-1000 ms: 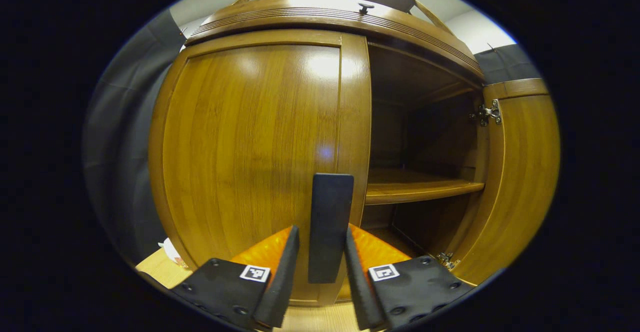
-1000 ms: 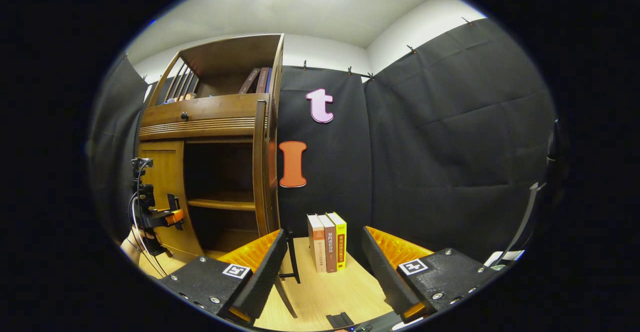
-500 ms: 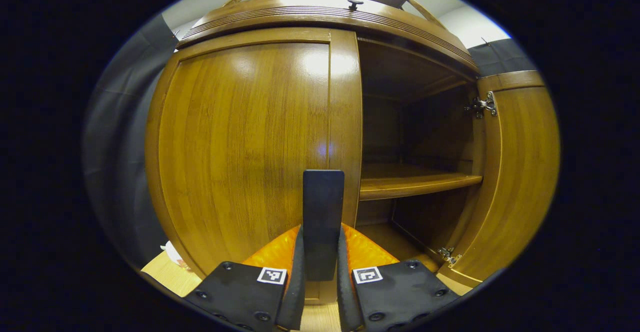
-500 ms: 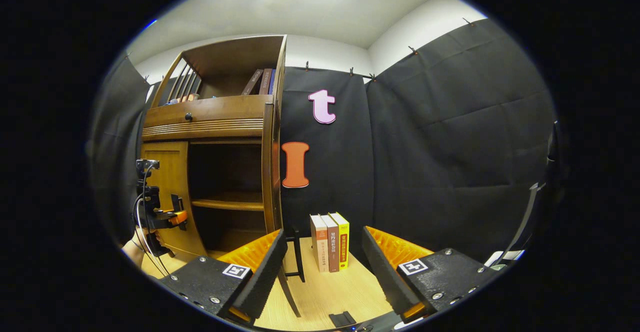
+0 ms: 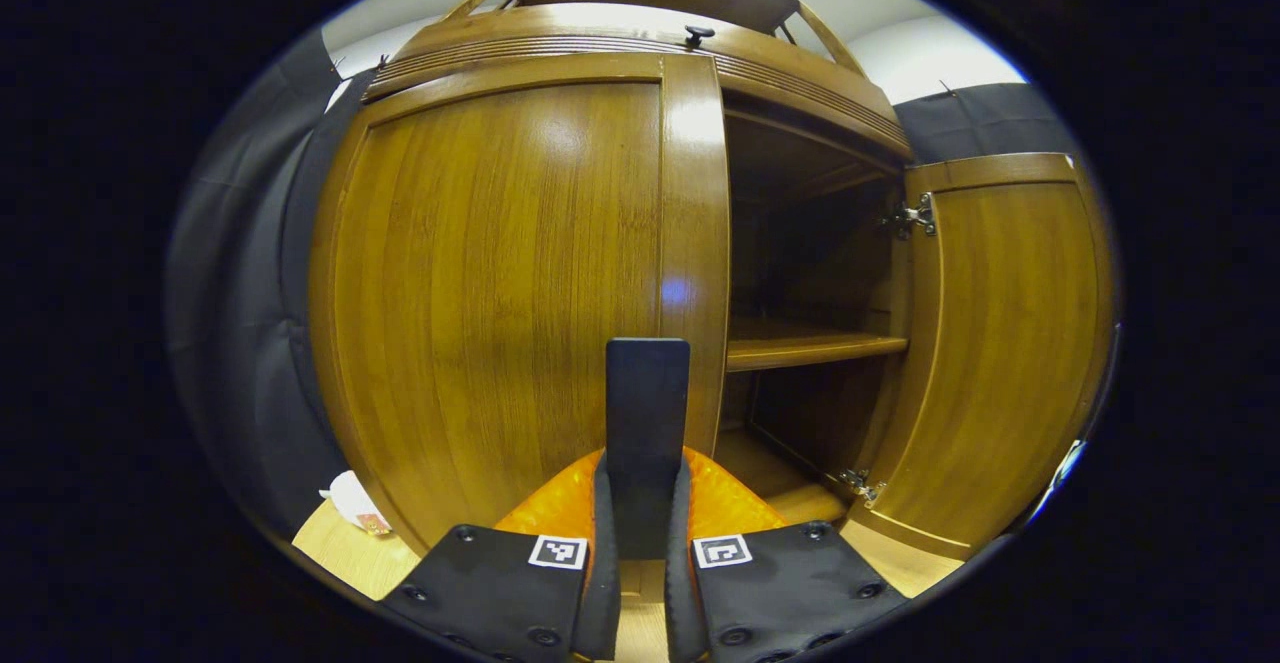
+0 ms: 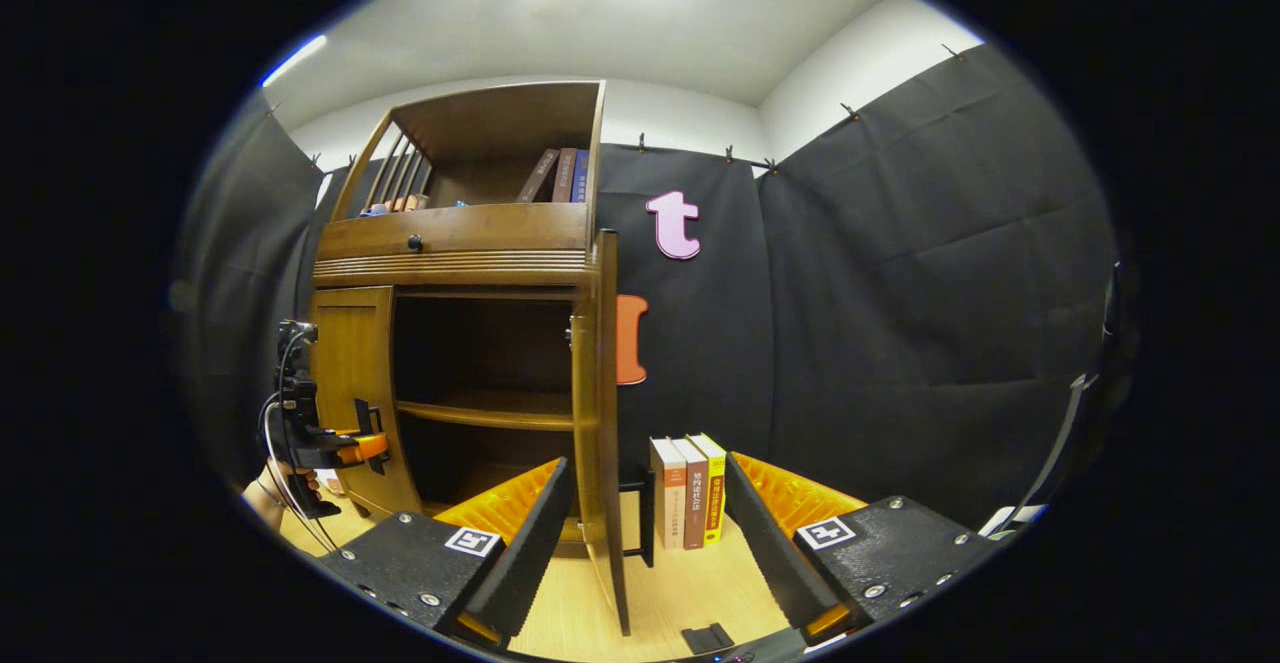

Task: Open the right door of the double-door shoe cabinet with the right hand, and open the left door with the left hand.

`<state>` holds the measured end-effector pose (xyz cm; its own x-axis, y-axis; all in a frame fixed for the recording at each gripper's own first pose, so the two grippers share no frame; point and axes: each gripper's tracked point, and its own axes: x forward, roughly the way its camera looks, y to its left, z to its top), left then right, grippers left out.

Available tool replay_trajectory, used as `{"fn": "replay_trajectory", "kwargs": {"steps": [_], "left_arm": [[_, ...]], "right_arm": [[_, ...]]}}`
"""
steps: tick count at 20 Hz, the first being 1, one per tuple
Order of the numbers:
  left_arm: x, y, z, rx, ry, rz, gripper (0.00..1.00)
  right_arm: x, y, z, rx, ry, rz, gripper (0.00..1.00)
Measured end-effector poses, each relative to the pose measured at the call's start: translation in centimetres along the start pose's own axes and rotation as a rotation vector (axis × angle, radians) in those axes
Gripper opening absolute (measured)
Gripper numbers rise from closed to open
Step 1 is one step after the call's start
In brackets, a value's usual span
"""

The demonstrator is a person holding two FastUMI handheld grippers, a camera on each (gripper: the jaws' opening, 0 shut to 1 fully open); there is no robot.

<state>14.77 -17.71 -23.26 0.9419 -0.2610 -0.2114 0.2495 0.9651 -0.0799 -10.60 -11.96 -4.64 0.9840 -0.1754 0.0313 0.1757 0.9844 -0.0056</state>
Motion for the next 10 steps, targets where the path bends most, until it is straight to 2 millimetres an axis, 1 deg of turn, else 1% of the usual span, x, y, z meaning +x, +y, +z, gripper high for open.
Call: {"fn": "replay_trajectory", "kwargs": {"steps": [3,7,10], "left_arm": [[-2.6,0.1,0.1,0.004,0.0,-0.028,0.25],[-6.0,1.3,0.0,0.004,-0.001,-0.045,0.25],[-8.0,2.5,0.0,0.007,-0.002,-0.049,0.25]], "right_arm": [[0.0,1.7,0.4,-0.002,-0.006,0.024,0.92],[0.2,4.0,0.4,0.0,-0.002,0.062,0.92],[0.3,5.6,1.0,0.007,-0.013,0.086,0.92]]}}
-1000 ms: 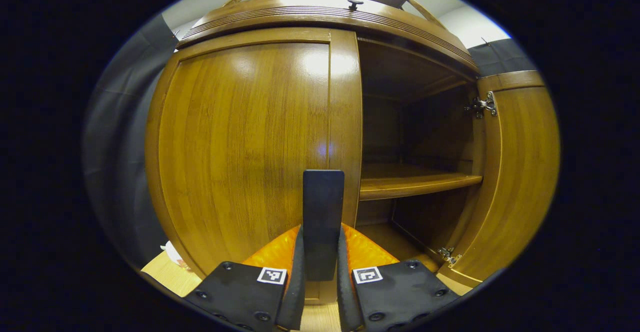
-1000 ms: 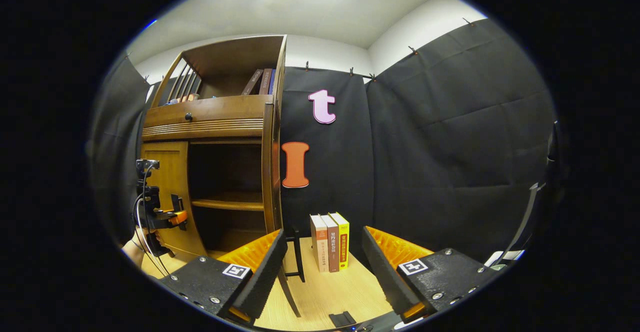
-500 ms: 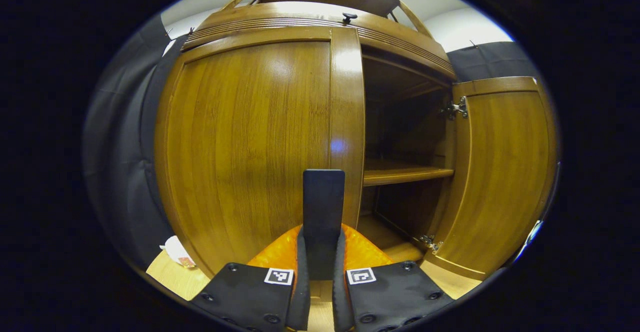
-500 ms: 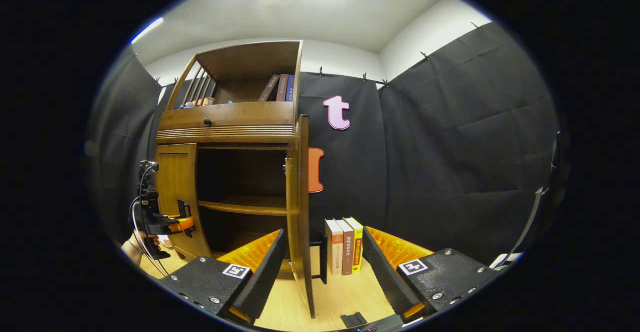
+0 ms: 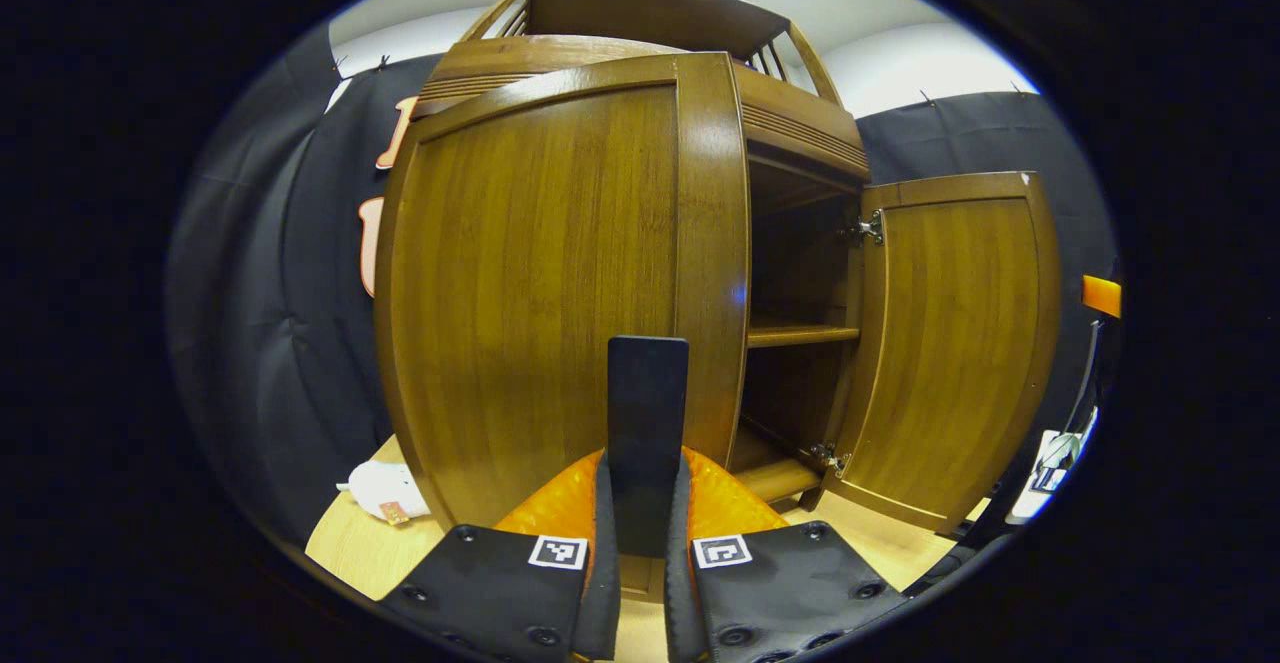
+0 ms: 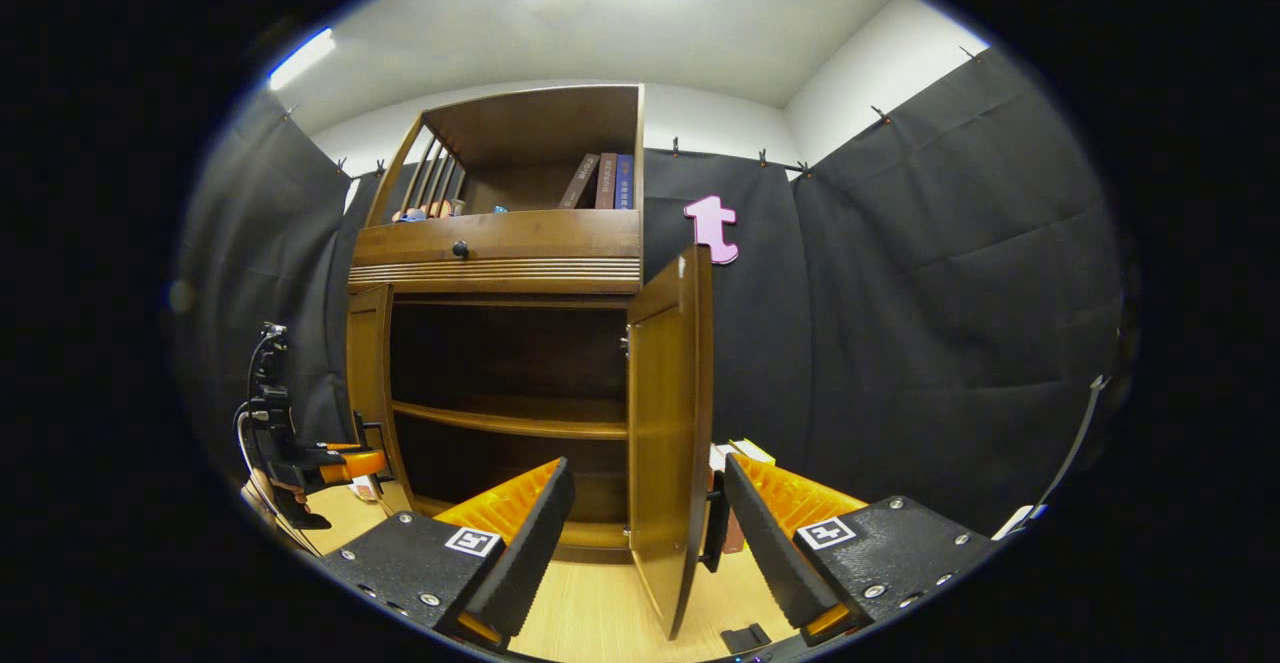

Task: Open the right door of the double-door shoe cabinet with the right hand, and open the left door with the left hand.

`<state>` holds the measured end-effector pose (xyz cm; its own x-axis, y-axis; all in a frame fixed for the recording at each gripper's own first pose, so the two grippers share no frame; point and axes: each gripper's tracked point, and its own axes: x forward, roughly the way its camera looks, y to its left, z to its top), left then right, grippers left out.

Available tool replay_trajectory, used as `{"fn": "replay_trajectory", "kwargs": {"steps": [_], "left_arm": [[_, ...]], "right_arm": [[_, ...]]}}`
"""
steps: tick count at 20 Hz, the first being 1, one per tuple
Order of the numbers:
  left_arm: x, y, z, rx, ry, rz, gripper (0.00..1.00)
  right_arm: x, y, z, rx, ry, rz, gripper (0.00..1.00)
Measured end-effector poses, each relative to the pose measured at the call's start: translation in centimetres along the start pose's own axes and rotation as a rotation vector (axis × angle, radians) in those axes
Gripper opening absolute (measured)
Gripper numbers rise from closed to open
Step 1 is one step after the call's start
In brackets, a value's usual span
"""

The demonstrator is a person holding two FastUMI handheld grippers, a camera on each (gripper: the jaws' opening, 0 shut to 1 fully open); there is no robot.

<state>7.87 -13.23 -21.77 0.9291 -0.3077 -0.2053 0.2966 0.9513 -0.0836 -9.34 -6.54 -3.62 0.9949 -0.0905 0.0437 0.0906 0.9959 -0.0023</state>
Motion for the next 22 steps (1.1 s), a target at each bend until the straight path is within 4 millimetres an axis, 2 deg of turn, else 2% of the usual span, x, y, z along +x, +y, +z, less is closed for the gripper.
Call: {"fn": "replay_trajectory", "kwargs": {"steps": [9,16,17,19,22], "left_arm": [[-5.9,3.7,-0.1,0.022,0.011,0.085,0.24],[-8.7,6.2,0.0,0.042,0.007,0.137,0.24],[-8.8,6.8,0.1,0.041,0.0,0.142,0.13],[-9.6,7.1,0.1,0.046,-0.003,0.141,0.13],[-10.7,8.5,0.1,0.067,0.006,0.164,0.15]], "right_arm": [[0.5,3.8,-0.1,0.001,-0.004,0.065,0.92],[1.3,6.4,-0.8,0.018,0.004,0.111,0.92],[1.5,6.7,-0.9,0.015,0.005,0.116,0.92],[1.6,7.3,-0.9,0.01,0.004,0.124,0.92],[1.7,8.3,-0.8,0.011,-0.001,0.141,0.92]]}}
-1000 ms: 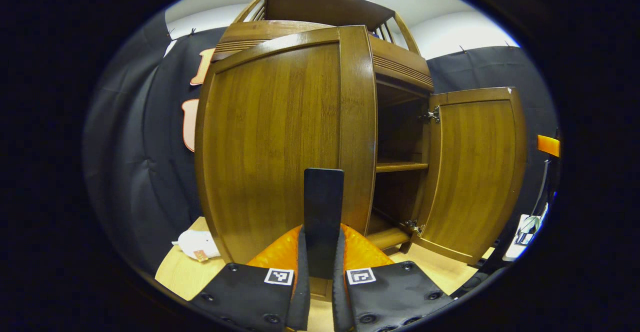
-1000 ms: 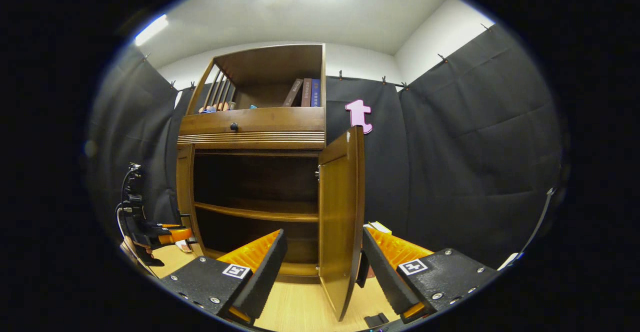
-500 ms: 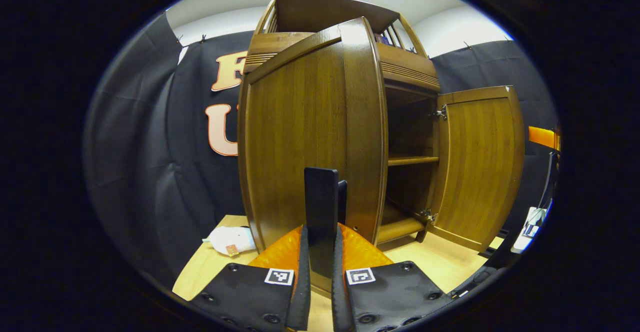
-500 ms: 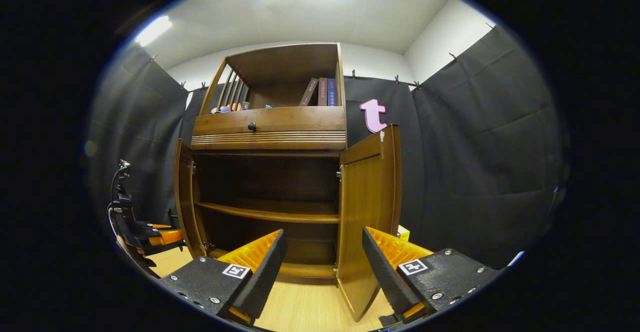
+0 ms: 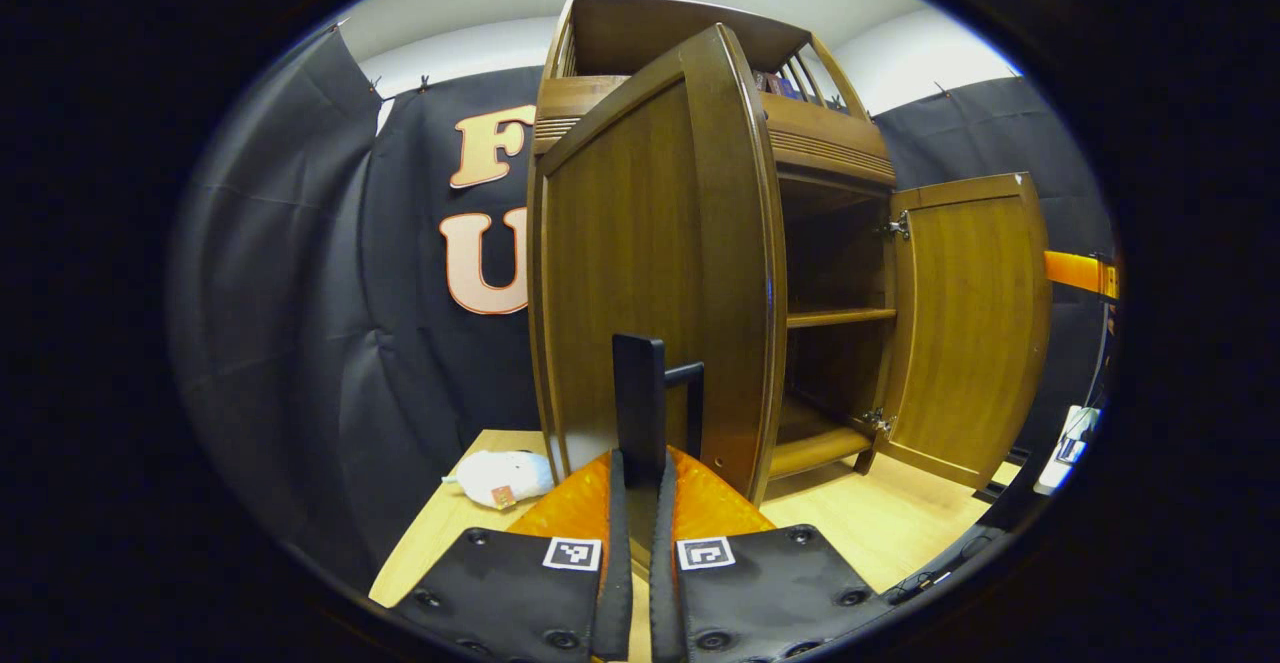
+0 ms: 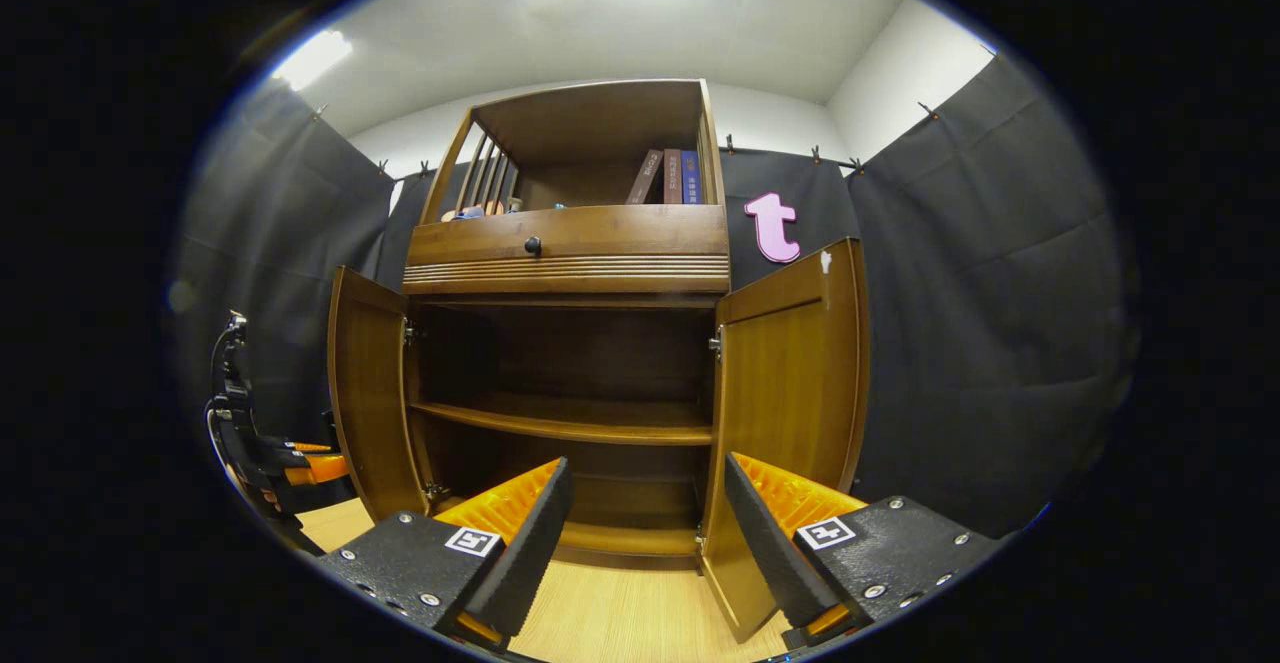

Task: Open the right door of the double-door shoe cabinet with the right hand, and open the left door with the left hand.

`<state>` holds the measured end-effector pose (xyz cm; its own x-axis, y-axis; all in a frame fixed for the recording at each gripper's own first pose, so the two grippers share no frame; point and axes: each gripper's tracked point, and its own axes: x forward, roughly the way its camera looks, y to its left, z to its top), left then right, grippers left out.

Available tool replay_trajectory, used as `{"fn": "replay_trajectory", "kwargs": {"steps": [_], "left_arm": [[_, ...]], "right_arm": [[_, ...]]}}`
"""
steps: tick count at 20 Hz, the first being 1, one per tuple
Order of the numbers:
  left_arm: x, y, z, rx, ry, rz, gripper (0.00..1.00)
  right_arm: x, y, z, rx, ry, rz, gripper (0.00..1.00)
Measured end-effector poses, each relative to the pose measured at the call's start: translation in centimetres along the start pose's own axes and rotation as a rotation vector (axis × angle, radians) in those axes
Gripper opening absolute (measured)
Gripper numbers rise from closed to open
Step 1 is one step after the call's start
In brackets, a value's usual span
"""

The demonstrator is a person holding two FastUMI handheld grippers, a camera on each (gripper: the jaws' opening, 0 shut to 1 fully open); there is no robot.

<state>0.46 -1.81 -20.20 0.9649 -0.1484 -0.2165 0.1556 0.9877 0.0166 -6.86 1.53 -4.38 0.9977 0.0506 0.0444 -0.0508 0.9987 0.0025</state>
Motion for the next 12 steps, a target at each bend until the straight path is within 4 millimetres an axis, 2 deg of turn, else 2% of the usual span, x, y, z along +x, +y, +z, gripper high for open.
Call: {"fn": "replay_trajectory", "kwargs": {"steps": [4,5,6,12], "left_arm": [[-1.5,2.7,-0.1,0.009,0.001,0.033,0.13],[-1.5,3.3,0.2,0.004,-0.007,0.028,0.07],[-2.0,3.9,-0.1,-0.006,0.001,0.028,0.06],[-2.9,6.5,-0.2,-0.026,0.004,0.01,0.07]], "right_arm": [[0.4,0.9,0.2,0.0,-0.005,0.014,0.92],[0.5,1.2,0.1,0.003,-0.005,0.019,0.92],[0.5,1.5,0.0,0.004,-0.005,0.024,0.92],[1.2,3.0,-0.1,0.001,-0.005,0.044,0.92]]}}
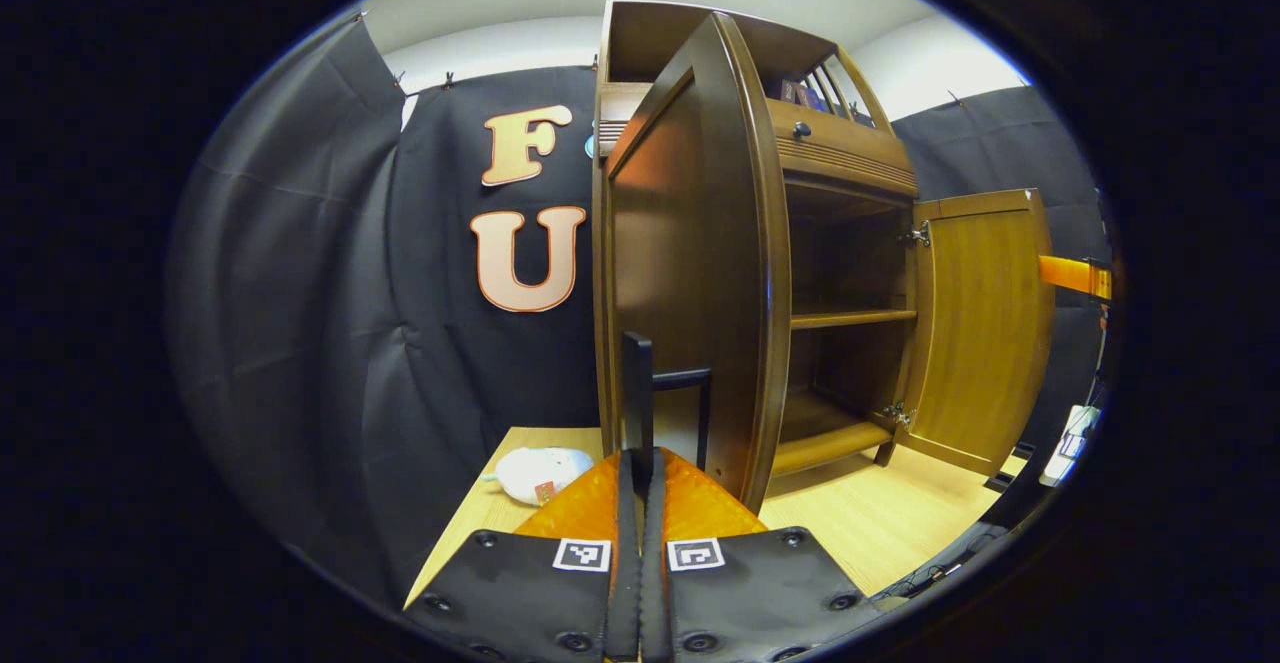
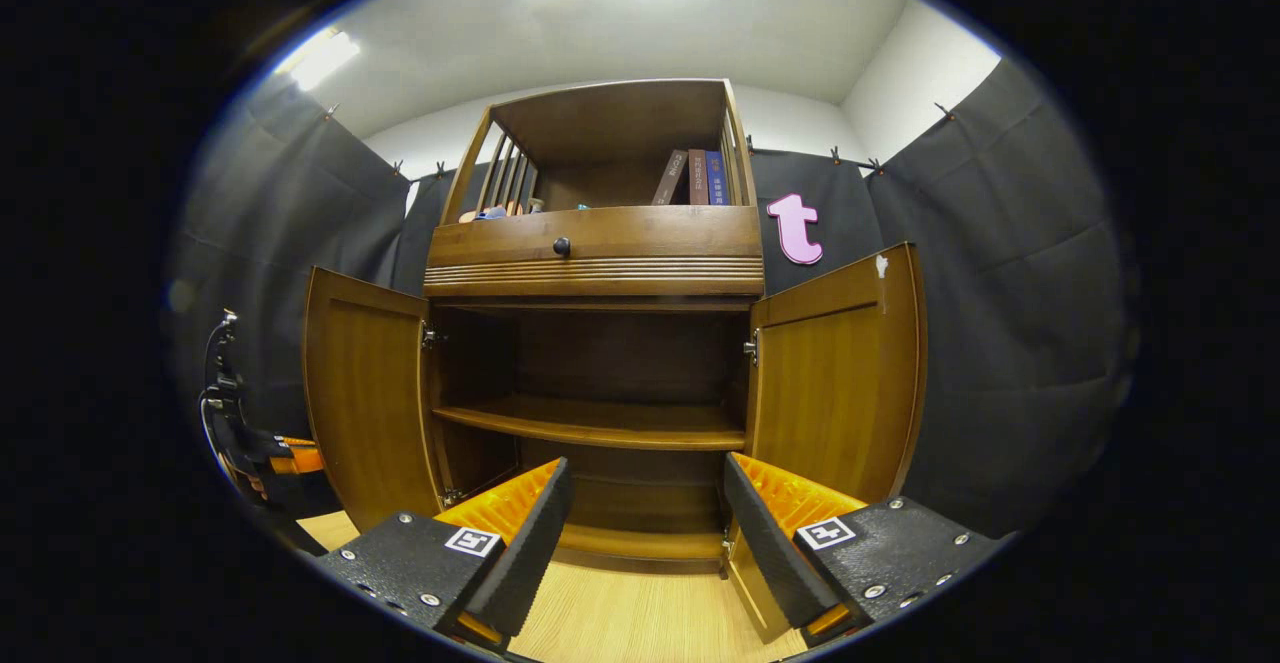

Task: Open the right door of the double-door shoe cabinet with the right hand, and open the left door with the left hand.

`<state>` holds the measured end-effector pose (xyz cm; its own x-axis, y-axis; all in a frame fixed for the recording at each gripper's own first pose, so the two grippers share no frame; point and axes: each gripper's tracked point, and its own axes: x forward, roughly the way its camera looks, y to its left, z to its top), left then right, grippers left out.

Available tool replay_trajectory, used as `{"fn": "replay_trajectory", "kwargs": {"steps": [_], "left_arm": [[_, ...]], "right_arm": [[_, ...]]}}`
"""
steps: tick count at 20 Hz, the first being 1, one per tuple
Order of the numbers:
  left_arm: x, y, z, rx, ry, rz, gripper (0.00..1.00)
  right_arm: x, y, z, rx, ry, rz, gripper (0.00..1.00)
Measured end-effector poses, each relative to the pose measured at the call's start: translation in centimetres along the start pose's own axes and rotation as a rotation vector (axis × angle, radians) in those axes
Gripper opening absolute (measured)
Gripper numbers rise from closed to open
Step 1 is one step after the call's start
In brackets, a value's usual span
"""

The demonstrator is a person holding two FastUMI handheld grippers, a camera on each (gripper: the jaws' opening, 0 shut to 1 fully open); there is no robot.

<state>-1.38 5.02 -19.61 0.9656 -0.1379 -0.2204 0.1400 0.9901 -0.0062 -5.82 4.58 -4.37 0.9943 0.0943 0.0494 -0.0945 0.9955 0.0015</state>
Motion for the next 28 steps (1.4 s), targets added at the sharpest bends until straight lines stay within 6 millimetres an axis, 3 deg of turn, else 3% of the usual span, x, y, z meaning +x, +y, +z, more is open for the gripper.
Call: {"fn": "replay_trajectory", "kwargs": {"steps": [10,17,21,26,27,28], "left_arm": [[-1.0,5.9,0.4,-0.051,-0.021,0.031,0.07],[-5.0,10.5,1.6,-0.139,-0.047,0.139,0.07],[-7.6,10.6,4.1,-0.135,-0.072,0.182,0.07],[-9.5,8.2,7.9,-0.101,-0.105,0.213,0.07],[-9.9,7.9,9.1,-0.092,-0.128,0.221,0.15],[-10.2,7.6,10.2,-0.078,-0.152,0.239,0.14]], "right_arm": [[0.9,2.2,0.1,-0.015,0.002,0.02,0.92],[1.3,2.8,-0.5,-0.008,0.014,0.029,0.92],[1.3,2.4,-0.5,-0.009,0.016,0.027,0.92],[1.4,1.6,-0.5,-0.005,0.02,0.018,0.92],[1.4,1.5,-0.5,-0.004,0.02,0.018,0.92],[1.3,1.3,-0.5,-0.003,0.019,0.017,0.92]]}}
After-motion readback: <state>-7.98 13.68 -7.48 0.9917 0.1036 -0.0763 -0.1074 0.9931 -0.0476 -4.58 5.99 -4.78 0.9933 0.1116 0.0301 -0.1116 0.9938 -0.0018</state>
